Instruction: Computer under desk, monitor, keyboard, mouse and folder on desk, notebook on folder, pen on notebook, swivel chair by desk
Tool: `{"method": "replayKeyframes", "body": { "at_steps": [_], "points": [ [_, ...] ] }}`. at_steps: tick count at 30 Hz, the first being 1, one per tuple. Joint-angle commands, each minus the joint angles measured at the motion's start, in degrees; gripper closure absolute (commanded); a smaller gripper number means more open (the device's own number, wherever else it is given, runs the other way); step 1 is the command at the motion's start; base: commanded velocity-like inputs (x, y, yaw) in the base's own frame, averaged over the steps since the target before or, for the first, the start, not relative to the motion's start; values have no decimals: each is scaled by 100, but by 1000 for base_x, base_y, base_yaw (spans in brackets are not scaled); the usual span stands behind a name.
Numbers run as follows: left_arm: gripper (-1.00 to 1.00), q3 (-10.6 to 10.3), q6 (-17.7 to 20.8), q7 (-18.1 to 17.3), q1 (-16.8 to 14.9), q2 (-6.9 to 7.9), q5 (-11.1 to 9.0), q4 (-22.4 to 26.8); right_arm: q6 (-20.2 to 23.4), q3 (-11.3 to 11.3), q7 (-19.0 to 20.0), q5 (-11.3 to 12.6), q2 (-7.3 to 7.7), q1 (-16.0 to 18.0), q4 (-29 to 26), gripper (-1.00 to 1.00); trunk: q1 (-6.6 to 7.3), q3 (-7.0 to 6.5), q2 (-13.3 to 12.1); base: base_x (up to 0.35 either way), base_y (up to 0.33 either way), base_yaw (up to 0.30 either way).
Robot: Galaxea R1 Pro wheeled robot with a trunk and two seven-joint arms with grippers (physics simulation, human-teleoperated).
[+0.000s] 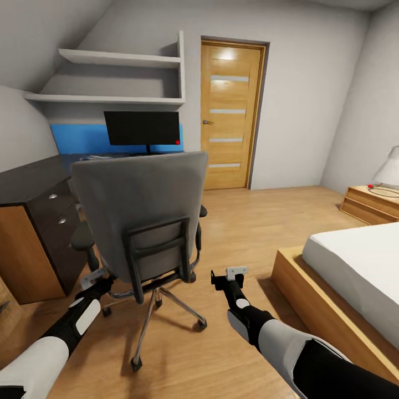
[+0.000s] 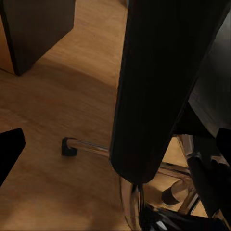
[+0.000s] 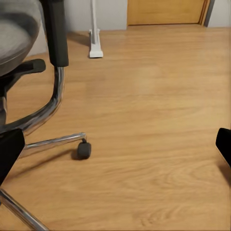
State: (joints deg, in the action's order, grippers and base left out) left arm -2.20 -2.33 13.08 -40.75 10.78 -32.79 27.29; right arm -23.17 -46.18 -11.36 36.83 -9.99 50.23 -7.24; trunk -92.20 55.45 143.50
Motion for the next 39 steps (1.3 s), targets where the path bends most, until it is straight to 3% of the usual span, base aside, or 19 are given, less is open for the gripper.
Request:
{"method": "replayKeyframes", "body": {
  "at_steps": [1,24,39],
  "points": [
    [-100,-26,-15,12,-3,4,-43,4,-12,-49,-33,27,-1,5,2,-100,-1,5,2,79,96,-10],
    [-100,-35,-4,13,-3,-11,-43,4,-12,-54,-50,25,-1,5,-2,-100,-1,3,2,-153,-92,-1],
    [-100,-204,-4,2,-3,-23,-33,4,-13,-58,-72,21,-1,5,-5,-100,-1,3,2,-168,-131,1]
  ]
}}
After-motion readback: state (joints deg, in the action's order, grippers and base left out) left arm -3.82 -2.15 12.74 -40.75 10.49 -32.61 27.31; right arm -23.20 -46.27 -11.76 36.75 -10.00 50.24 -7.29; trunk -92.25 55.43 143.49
